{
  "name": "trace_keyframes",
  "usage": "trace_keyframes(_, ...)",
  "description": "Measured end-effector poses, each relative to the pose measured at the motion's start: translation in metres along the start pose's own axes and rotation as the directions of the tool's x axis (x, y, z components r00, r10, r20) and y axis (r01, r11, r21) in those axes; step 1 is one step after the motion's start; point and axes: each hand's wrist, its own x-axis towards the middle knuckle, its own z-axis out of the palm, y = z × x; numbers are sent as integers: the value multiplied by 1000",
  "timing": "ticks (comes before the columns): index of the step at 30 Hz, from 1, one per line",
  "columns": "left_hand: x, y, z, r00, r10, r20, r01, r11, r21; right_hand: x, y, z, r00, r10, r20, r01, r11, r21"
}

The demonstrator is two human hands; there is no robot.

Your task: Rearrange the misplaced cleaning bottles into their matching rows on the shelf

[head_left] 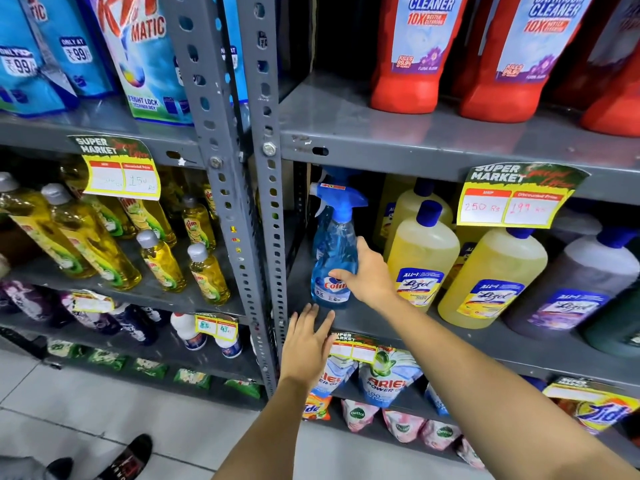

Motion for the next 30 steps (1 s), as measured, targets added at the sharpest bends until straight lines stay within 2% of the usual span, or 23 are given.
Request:
trace_keyframes(20, 3, 1, 2, 1000, 15, -18, -15, 999, 36, -1, 6, 0, 999, -35, 7, 35, 999, 34)
trace_keyframes(25, 2, 2, -2, 1000, -12, 29, 10, 999, 50, -5, 4, 1, 1000, -22, 15, 21, 999, 23)
trace_keyframes(29, 1, 3, -7, 999, 11, 36, -14, 995, 99, -8, 6, 0, 999, -19, 49, 15, 996, 93)
trace_keyframes(30, -1, 4, -5, 998, 31, 46, -35, 996, 85, -10, 10, 1, 1000, -8, 16, 6, 989, 147)
